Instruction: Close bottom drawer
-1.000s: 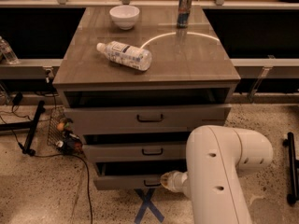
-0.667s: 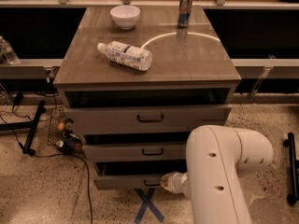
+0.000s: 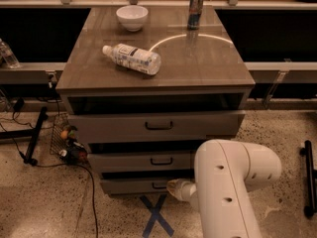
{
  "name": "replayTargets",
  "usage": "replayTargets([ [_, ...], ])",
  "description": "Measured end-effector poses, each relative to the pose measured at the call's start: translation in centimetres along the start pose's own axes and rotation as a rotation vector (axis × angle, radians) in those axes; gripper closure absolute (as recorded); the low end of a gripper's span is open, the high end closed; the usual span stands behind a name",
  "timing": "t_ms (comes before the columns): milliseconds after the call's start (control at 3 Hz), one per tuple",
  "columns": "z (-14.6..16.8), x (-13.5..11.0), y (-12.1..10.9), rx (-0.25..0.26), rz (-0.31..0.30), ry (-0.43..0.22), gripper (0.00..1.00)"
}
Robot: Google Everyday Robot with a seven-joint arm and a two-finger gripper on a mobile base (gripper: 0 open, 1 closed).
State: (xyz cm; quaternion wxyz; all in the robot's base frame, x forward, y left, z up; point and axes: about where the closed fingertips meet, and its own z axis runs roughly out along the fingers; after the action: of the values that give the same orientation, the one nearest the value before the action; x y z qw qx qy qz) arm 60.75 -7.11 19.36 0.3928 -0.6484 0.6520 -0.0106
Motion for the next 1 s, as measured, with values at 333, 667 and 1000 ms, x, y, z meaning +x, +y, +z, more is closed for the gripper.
replayTargets([
  [333,0.7,-0.1,-1.0,0.053,-0.008,-0.013,1.0],
  [667,-1.5,1.6,-2.2,0.074,0.004,0.011,1.0],
  [1000,-5.1,3.6,-3.1,0.093,0.059,0.012,1.0],
])
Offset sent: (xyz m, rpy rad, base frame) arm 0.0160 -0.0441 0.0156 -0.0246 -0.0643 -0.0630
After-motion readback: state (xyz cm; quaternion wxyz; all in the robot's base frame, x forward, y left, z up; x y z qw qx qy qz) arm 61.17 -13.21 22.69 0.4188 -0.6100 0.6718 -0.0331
